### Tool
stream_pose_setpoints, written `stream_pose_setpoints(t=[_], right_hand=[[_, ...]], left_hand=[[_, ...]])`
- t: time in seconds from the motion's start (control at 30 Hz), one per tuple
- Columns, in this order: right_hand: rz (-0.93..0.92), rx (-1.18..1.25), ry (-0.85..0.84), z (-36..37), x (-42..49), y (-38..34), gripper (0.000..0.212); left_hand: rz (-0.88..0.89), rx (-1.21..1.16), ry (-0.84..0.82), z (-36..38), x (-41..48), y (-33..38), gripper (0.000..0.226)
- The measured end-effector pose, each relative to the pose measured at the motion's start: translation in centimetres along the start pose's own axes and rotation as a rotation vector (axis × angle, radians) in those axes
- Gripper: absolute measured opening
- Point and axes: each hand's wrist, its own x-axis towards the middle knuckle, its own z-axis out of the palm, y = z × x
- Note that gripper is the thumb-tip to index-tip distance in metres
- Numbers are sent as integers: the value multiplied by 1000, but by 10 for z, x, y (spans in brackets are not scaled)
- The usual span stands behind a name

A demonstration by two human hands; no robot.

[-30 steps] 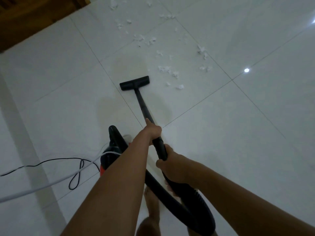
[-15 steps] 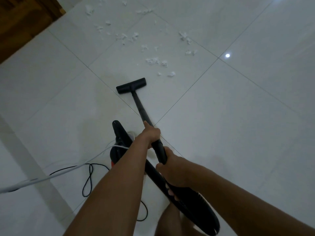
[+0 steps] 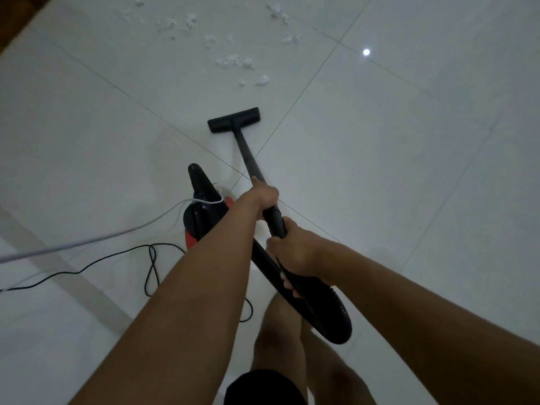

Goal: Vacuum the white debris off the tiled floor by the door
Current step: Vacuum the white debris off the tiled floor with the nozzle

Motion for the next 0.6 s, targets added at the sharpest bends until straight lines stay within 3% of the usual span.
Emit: stream_pose_setpoints(t=[0.13,0.27,0.6], right_hand=[[-50,38,73,13,-10,28,58],[-89,92,141,24,-12,50,57],[-116,-119,212,15,1,51,63]], left_hand=[[22,36,-29,23,-9,-17,87],[49,99,-44,39,-13,-30,82],[50,162,-68,47,-2,-20,82]])
